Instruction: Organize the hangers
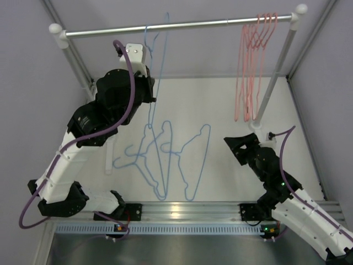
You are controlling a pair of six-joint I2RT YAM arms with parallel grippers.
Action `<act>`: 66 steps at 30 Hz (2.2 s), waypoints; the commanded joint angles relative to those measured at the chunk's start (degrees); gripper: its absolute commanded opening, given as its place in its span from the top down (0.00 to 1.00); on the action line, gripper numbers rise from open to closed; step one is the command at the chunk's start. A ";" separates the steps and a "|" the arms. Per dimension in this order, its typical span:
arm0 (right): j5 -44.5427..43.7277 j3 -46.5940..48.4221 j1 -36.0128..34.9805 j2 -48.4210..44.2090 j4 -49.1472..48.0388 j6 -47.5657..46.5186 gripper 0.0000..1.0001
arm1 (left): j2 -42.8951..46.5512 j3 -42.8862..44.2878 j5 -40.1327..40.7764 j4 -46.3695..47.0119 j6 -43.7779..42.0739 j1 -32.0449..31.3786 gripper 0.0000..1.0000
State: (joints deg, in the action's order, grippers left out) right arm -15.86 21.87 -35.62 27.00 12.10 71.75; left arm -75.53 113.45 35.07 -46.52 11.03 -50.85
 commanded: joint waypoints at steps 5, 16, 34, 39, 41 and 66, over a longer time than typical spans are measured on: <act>-0.40 3.18 -0.77 -0.29 0.73 -1.52 0.28 | -0.67 2.39 -10.62 -1.91 2.77 6.90 1.00; -0.32 3.09 -0.77 0.59 0.74 -1.52 0.28 | -2.96 4.85 -20.47 -2.96 5.05 17.26 1.00; 0.21 2.83 -0.77 -0.11 0.74 -1.61 0.28 | -2.96 3.10 -30.85 -3.93 8.31 30.90 1.00; 0.48 2.74 -0.77 -0.37 0.82 -1.61 0.28 | -1.82 1.52 -31.29 -3.93 8.84 30.99 1.00; 0.48 2.57 -0.77 -0.55 0.74 -1.52 0.28 | -1.38 0.46 -31.55 -3.93 9.19 30.99 1.00; 0.48 2.13 -0.77 -0.11 1.00 -1.96 0.27 | 8.11 -6.13 -29.27 -3.84 8.66 31.07 0.41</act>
State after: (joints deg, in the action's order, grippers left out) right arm -15.33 21.91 -35.62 26.89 12.12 70.94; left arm -69.91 108.09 4.91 -51.09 19.99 -20.23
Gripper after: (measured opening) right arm 0.726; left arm 0.583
